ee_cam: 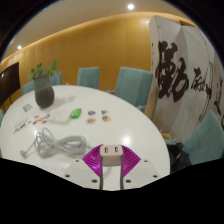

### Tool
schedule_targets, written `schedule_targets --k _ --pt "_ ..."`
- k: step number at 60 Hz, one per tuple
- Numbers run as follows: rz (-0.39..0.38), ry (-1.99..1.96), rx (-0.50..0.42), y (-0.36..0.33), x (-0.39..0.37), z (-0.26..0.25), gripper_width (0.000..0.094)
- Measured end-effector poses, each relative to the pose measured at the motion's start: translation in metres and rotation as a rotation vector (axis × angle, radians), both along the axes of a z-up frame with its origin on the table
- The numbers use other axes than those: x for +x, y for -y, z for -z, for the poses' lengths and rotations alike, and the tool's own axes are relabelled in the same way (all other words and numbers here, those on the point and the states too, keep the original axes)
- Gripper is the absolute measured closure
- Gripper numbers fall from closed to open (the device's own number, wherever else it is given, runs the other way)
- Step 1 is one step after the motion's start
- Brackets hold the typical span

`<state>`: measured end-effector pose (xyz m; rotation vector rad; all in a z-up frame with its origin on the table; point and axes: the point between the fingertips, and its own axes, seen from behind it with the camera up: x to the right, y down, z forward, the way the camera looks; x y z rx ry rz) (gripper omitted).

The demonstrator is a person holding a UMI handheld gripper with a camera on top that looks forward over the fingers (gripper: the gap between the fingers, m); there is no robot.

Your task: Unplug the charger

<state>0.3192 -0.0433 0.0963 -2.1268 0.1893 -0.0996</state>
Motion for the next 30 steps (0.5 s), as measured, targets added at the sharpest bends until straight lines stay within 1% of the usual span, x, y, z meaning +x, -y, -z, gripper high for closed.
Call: schedule_targets --k 5,10,12,14,15,18,20,21,23,24,25,27,30 --pt "-0.010 0.006 -0.138 0.029 0.011 0.053 0.0676" --pt "-0.015 0.015 -0.216 0.049 0.015 0.088 0.0621" --pt "-0.013 0.007 -0.221 0.051 0.013 0.101 0.0593" --pt "-0.001 0.000 -0.218 0.053 0.014 0.103 0.0538" --pt "0.009 0.003 -0.216 0.055 0.016 0.103 0.0487" --pt "0.031 0.017 -0.212 0.059 0.021 0.099 0.0293" --pt "0.034 0.023 -0.206 0.062 0.020 0.093 0.0209" --pt "0.036 0.027 -0.197 0.063 0.020 0.089 0.0153" --pt "0.036 0.030 -0.181 0.066 0.018 0.082 0.0080" --pt "0.036 0.033 -0.173 0.068 0.017 0.077 0.0054" --pt "0.035 0.034 -0.164 0.071 0.015 0.072 0.0050" --pt "0.038 0.041 -0.157 0.076 0.014 0.057 0.0069" --pt "0.038 0.040 -0.128 0.087 0.006 0.039 0.0062"
